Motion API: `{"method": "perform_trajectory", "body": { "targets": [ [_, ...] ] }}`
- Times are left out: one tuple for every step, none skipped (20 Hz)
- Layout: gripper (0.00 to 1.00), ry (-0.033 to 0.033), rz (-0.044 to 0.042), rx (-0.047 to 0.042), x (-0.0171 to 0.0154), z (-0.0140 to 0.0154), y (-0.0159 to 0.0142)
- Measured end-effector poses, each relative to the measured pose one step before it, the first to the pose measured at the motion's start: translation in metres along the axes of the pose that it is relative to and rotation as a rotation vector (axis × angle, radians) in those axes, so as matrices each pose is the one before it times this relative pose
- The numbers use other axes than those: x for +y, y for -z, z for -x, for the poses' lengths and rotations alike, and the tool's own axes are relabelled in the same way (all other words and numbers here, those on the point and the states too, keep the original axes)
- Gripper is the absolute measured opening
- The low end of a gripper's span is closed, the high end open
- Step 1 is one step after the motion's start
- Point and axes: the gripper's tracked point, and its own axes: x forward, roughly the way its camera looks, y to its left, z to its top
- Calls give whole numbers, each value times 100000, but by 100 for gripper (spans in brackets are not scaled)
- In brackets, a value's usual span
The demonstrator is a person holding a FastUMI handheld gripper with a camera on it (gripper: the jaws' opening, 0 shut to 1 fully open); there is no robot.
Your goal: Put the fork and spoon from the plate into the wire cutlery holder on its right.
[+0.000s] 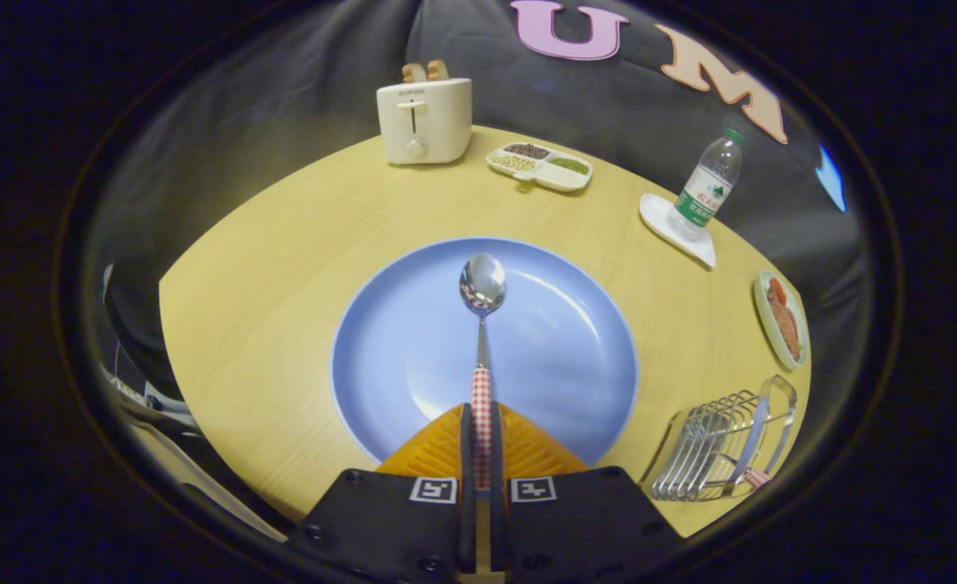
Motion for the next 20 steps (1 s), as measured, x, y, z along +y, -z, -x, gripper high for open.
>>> {"method": "perform_trajectory", "body": {
  "targets": [
    [10,-938,-94,141,-175,486,-180],
    [10,-703,794,623,-249,312,-77],
    [10,255,1165,-3,-516,582,-126],
    [10,-215,1005,548,-515,429,-94],
    [10,-417,81,449,-297,459,-75],
    [10,-375,-275,-149,-363,472,-211],
    [10,-371,-42,219,-370,407,-177],
    [10,-163,298,532,-445,517,14],
    [10,-12,496,492,-457,500,-146],
    [10,-28,540,212,-462,464,-100],
    [10,-200,513,624,-441,598,-18],
    [10,180,497,673,-528,642,41],
    [10,680,314,422,-708,608,-1],
    [10,469,96,61,-656,524,-179],
    [10,56,38,718,-617,601,-29],
    [10,422,-119,90,-727,686,-39],
    [10,630,185,452,-789,637,-59],
    [10,783,423,388,-875,596,-23],
    [10,1045,517,-114,-939,702,-118],
    [10,974,590,18,-849,578,-36]
  ]
}}
